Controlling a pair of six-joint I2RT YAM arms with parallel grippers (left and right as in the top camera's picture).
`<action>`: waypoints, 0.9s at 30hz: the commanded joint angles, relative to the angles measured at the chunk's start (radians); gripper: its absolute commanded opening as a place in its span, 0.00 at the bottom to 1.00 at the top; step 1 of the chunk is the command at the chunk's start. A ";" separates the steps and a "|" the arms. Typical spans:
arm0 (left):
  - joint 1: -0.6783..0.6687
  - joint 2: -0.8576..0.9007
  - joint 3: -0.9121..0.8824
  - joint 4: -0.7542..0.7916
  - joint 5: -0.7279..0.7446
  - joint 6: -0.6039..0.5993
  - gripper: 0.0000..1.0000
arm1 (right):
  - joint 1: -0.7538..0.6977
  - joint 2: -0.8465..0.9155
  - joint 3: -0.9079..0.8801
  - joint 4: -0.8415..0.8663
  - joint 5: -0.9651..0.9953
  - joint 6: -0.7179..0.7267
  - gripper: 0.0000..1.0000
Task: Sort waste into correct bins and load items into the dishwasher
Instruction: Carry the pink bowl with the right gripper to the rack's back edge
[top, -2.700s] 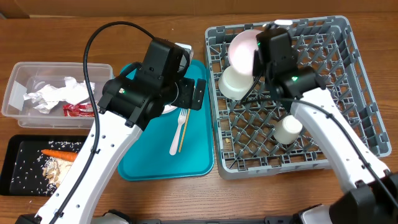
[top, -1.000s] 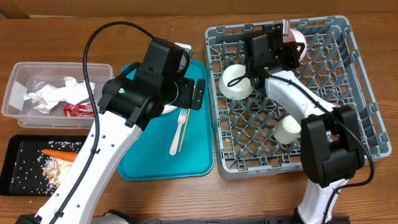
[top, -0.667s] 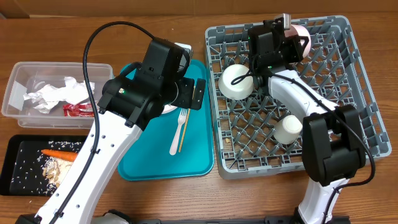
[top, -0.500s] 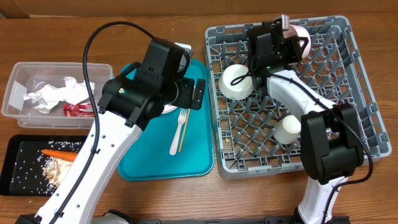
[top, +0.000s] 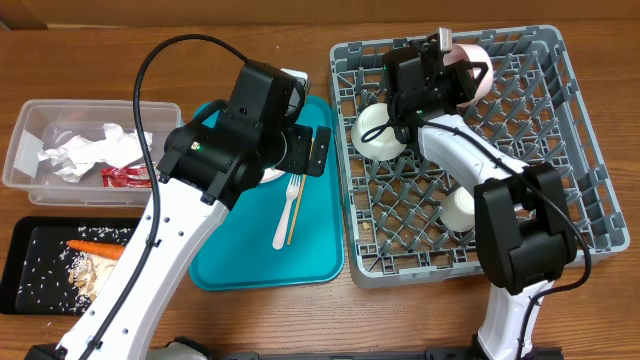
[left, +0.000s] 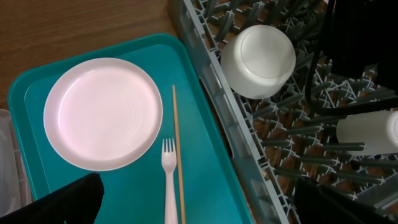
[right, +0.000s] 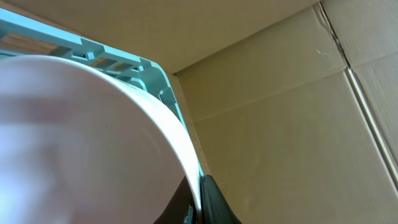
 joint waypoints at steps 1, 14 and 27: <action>0.003 0.005 0.014 -0.002 -0.013 0.016 1.00 | 0.015 0.038 0.000 -0.011 -0.026 -0.007 0.04; 0.003 0.005 0.014 -0.002 -0.013 0.016 1.00 | 0.068 0.038 0.000 -0.011 -0.047 0.001 0.05; 0.003 0.005 0.014 -0.002 -0.013 0.016 1.00 | 0.097 0.038 0.000 -0.011 -0.085 0.001 0.65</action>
